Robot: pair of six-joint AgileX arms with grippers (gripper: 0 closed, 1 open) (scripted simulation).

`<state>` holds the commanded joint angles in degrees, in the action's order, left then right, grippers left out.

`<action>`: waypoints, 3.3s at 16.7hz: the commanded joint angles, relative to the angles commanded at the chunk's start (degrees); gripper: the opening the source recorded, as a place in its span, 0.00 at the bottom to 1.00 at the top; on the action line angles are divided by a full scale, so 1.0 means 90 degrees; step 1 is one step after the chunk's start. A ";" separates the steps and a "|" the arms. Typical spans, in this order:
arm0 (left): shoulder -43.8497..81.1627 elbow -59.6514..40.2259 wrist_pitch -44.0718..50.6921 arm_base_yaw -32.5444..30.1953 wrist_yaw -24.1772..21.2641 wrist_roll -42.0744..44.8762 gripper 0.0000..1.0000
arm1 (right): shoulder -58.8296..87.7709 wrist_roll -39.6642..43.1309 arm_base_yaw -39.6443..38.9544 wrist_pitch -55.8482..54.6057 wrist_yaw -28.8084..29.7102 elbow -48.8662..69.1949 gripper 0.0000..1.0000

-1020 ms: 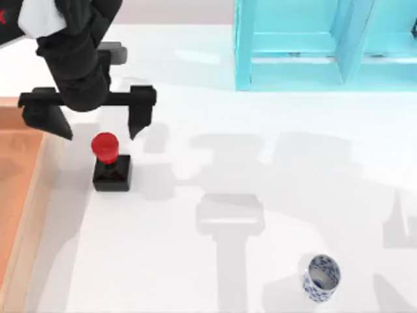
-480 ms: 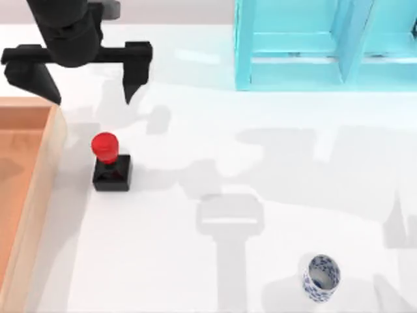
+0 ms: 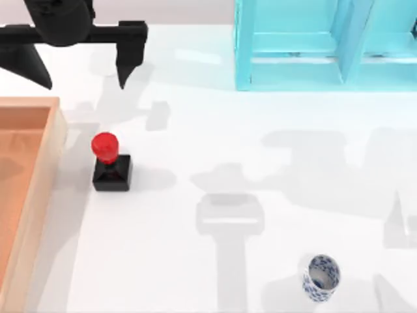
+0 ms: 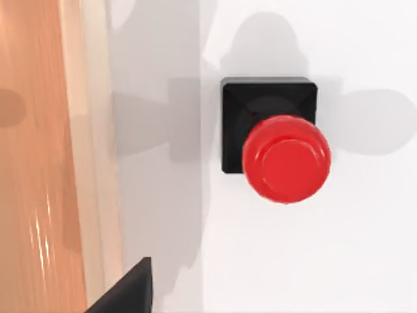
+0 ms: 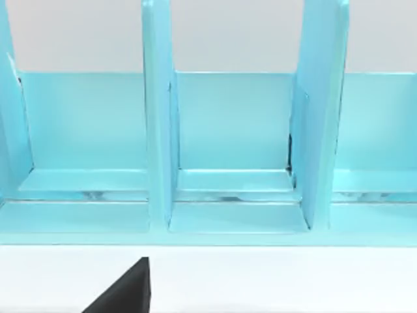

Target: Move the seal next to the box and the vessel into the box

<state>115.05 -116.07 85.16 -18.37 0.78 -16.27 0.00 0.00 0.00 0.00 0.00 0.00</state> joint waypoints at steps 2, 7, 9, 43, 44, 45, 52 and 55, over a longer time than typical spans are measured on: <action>0.0075 -0.0058 0.0020 -0.0088 0.0001 -0.0089 1.00 | 0.0000 0.0000 0.0000 0.0000 0.0000 0.0000 1.00; 0.0908 -0.0725 0.0152 -0.1453 -0.0017 -0.1464 1.00 | 0.0000 0.0000 0.0000 0.0000 0.0000 0.0000 1.00; 0.1325 -0.1093 0.0163 -0.2376 -0.0033 -0.2399 1.00 | 0.0000 0.0000 0.0000 0.0000 0.0000 0.0000 1.00; 0.2626 -0.0042 -0.1931 -0.5342 -0.0127 -0.5371 0.47 | 0.0000 0.0000 0.0000 0.0000 0.0000 0.0000 1.00; 0.2626 -0.0042 -0.1931 -0.5342 -0.0127 -0.5371 0.40 | 0.0000 0.0000 0.0000 0.0000 0.0000 0.0000 1.00; 0.2626 -0.0042 -0.1931 -0.5342 -0.0127 -0.5371 0.32 | 0.0000 0.0000 0.0000 0.0000 0.0000 0.0000 1.00; 0.2626 -0.0042 -0.1931 -0.5342 -0.0127 -0.5371 0.00 | 0.0000 0.0000 0.0000 0.0000 0.0000 0.0000 1.00; 0.2626 -0.0042 -0.1931 -0.5342 -0.0127 -0.5371 0.00 | 0.0000 0.0000 0.0000 0.0000 0.0000 0.0000 1.00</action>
<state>138.69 -116.45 67.78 -66.45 -0.36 -64.61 0.00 0.00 0.00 0.00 0.00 0.00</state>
